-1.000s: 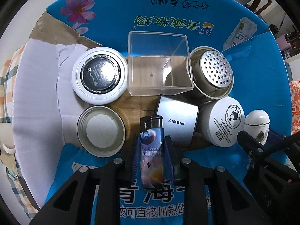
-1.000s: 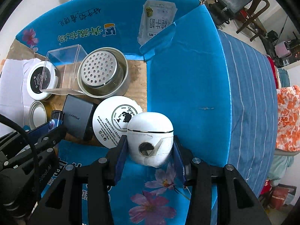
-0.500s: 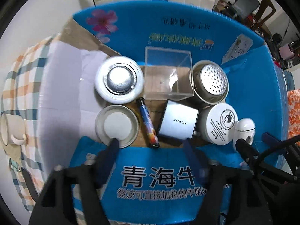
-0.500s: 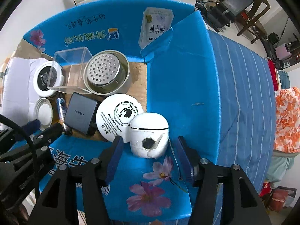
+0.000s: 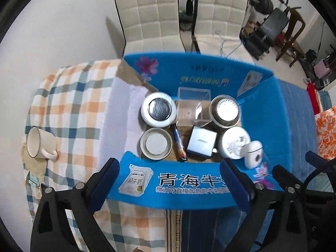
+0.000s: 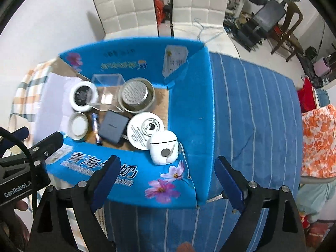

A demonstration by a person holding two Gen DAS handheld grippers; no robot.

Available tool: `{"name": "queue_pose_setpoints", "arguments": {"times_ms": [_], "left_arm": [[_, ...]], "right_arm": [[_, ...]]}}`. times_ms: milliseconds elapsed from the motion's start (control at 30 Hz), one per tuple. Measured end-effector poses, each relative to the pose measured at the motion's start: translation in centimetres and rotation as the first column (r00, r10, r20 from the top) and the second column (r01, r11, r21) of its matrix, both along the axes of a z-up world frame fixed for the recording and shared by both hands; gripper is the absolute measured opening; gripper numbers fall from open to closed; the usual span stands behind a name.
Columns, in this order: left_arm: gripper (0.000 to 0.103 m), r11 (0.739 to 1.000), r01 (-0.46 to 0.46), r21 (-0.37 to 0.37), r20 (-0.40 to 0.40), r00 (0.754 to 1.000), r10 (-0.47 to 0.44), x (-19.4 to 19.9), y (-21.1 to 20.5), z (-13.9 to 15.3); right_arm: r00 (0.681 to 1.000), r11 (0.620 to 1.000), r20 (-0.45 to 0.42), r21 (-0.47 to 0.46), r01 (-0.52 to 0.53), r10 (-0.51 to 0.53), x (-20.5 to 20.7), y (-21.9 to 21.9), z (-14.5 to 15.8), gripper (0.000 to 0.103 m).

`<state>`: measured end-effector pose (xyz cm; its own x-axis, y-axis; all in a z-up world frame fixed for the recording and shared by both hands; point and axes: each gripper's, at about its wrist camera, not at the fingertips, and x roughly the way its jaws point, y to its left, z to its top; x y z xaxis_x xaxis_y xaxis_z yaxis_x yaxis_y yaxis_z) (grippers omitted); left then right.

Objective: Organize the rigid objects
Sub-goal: 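Move the right tool to the black keys and grasp them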

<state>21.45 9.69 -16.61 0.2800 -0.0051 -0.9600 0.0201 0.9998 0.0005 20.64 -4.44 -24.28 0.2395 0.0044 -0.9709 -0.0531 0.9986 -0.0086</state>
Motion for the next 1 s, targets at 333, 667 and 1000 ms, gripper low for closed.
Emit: {"name": "queue_pose_setpoints", "arguments": {"times_ms": [333, 667, 1000], "left_arm": [[0.098, 1.0, 0.025, -0.016, 0.106, 0.994, -0.023, -2.4, -1.9, 5.6], [0.098, 0.997, 0.055, -0.045, 0.107, 0.993, -0.05, -3.2, -4.7, 5.3], [0.098, 0.995, 0.085, -0.061, -0.026, 0.996, -0.086, -2.9, -7.9, -1.0]], "right_arm": [[0.996, 0.994, 0.081, 0.102, 0.025, -0.033, -2.9, -2.3, 6.1, 0.093], [0.968, 0.965, 0.023, 0.092, 0.245, -0.248, -5.2, -11.8, 4.3, 0.093], [0.84, 0.862, -0.264, 0.059, 0.504, -0.474, -5.9, -20.4, -11.0, 0.093]]}}
